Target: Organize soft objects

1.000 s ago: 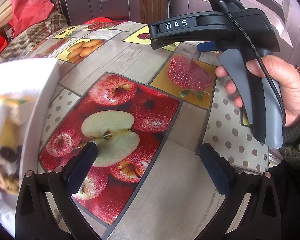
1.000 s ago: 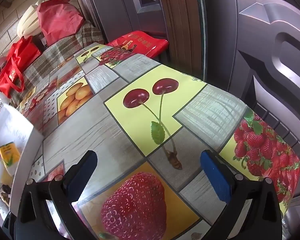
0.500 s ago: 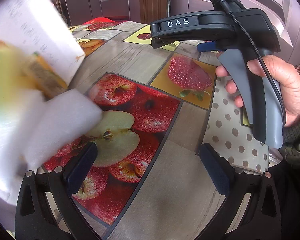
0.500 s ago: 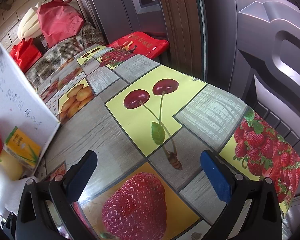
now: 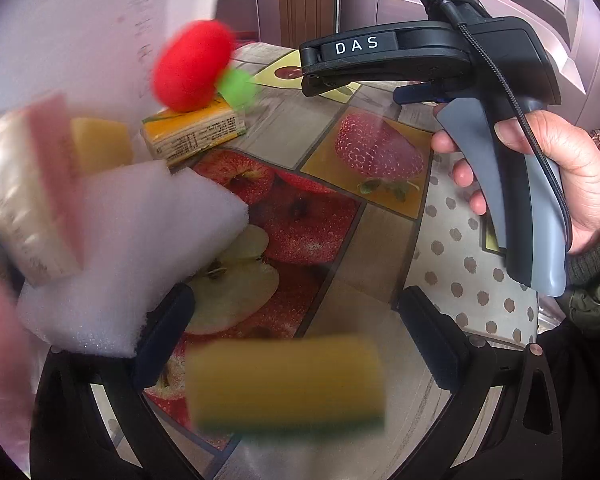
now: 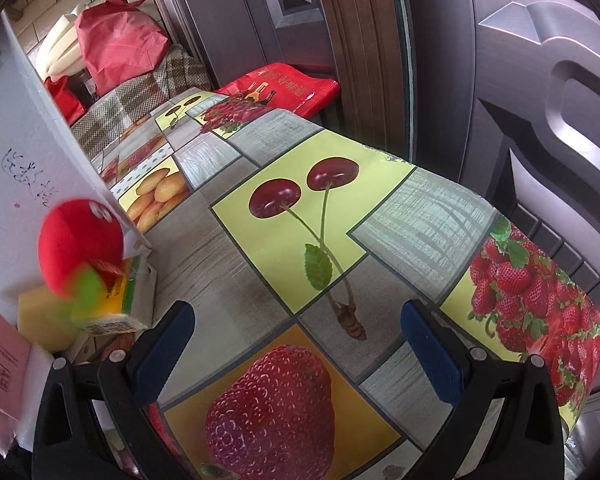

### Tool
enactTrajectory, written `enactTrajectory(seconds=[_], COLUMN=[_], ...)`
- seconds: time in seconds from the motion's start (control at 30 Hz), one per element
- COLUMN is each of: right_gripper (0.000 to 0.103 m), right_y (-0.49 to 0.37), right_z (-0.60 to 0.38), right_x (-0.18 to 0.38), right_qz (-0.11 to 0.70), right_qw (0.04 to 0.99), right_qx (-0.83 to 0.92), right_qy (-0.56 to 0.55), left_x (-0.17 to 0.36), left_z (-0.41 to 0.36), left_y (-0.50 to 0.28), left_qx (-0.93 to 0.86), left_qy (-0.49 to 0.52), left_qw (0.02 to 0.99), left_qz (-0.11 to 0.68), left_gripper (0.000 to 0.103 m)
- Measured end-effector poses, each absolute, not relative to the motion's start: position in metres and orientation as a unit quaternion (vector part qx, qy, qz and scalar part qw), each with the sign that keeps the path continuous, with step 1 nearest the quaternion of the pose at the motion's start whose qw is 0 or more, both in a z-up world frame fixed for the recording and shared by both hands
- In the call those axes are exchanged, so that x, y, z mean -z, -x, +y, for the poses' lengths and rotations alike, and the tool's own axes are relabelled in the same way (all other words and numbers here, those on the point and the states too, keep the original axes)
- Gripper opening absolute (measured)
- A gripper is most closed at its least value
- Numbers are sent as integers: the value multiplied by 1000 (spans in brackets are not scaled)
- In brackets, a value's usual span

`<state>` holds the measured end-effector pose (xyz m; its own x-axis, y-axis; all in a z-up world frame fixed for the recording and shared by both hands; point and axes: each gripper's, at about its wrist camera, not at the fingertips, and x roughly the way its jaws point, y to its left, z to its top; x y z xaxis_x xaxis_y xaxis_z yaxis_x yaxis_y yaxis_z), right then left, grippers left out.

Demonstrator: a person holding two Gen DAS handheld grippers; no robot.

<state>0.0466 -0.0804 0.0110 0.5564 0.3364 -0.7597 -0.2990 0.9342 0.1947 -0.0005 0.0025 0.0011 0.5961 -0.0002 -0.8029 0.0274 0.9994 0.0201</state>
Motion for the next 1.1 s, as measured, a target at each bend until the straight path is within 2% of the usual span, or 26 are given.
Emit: enactTrajectory(seconds=[1.1], right_gripper=[103], right_y=[-47], right_z=[-81], right_x=[-10], right_qz=[435], right_qw=[881], right_qx=[-184], right_qy=[-22], left_x=[-1], left_z=[0], left_y=[2], left_qx=[7], left_qy=[-16], left_qw=[893], left_qz=[450], left_gripper=[102])
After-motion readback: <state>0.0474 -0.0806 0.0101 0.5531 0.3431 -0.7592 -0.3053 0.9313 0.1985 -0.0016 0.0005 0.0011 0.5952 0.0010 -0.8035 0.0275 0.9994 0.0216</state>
